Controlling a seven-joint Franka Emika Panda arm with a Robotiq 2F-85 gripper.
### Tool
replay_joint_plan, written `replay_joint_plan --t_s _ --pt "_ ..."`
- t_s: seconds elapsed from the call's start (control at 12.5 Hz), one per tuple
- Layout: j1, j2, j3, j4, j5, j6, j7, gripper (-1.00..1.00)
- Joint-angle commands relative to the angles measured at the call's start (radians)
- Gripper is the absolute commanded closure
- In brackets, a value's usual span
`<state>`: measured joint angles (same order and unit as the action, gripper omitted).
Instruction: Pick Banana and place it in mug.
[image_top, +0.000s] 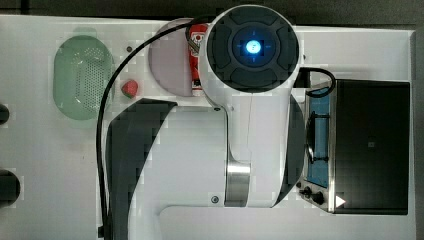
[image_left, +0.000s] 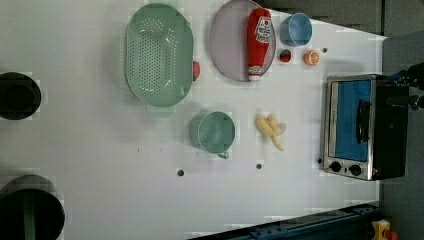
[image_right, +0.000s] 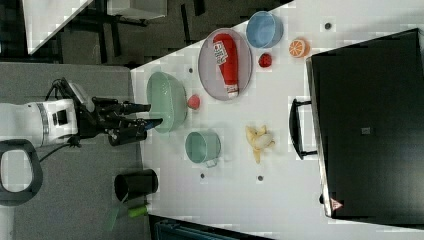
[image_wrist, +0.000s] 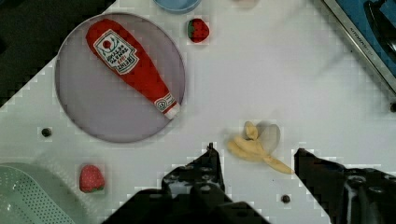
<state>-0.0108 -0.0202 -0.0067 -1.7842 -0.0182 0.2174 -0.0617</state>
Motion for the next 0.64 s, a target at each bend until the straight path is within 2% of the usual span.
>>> replay_joint_plan --t_s 0.08,0.24,0.4,0.64 --pt "-0.014 -0.278 -0.014 -0.282 -0.009 -0.015 0.071 -0.58" --pt "-0.014 -0.275 -0.012 -0.283 -0.009 -0.008 0.067 -1.00" --pt "-0.013 -0.260 -0.009 -0.291 -0.009 0.002 0.001 -1.00" --pt "-0.013 -0.203 -0.008 -0.318 -0.009 0.049 -0.222 -1.00"
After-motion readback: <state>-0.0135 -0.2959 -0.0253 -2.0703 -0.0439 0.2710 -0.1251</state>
